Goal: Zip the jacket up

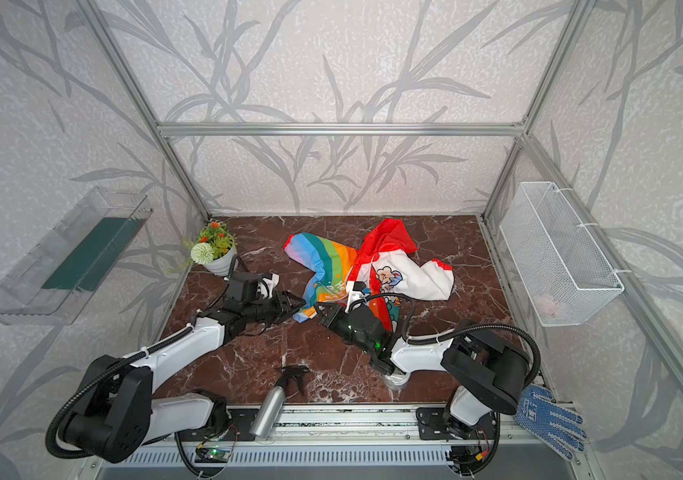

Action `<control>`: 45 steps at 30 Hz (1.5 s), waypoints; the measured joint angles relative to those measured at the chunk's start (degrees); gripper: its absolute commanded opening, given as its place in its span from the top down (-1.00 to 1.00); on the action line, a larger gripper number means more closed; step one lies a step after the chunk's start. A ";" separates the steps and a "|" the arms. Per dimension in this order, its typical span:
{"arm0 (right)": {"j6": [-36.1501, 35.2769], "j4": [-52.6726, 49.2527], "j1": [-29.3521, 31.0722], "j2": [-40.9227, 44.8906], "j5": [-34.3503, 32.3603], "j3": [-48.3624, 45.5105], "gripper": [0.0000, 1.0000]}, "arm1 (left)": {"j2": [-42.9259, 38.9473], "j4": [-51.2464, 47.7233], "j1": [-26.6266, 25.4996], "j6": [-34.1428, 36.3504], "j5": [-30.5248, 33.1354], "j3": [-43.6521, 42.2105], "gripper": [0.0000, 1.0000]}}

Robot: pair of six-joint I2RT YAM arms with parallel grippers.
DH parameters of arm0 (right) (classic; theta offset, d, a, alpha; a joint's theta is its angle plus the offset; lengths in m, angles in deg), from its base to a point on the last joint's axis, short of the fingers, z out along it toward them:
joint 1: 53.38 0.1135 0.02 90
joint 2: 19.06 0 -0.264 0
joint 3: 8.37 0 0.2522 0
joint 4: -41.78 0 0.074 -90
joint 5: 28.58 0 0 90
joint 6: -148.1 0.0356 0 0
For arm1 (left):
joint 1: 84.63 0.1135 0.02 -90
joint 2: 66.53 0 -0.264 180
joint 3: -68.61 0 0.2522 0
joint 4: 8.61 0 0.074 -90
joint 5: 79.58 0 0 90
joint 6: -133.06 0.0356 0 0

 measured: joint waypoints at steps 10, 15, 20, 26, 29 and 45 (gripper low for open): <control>-0.22 3.19 -0.07 -3.45 2.01 -0.09 0.99 | -5.70 -0.28 0.00 -6.32 -2.40 -3.45 -0.36; -0.22 4.55 -0.26 -3.89 2.69 -0.09 0.98 | -4.85 4.15 0.00 -11.80 -2.75 -7.30 -0.02; -0.37 4.44 -0.35 -3.65 2.75 -0.09 0.98 | -2.10 11.10 0.00 -15.17 -2.84 -7.61 0.99; -0.63 3.30 -0.52 -1.88 2.75 -0.09 0.98 | -5.64 9.57 0.00 -12.92 -1.42 -7.02 1.00; -0.68 3.26 -1.27 -1.84 3.43 0.00 0.99 | -8.94 9.35 0.00 -11.74 -1.16 -7.02 1.00; -0.07 3.39 -4.61 -7.65 11.69 8.94 1.00 | -10.10 8.96 -0.02 -7.61 -3.63 -6.69 1.00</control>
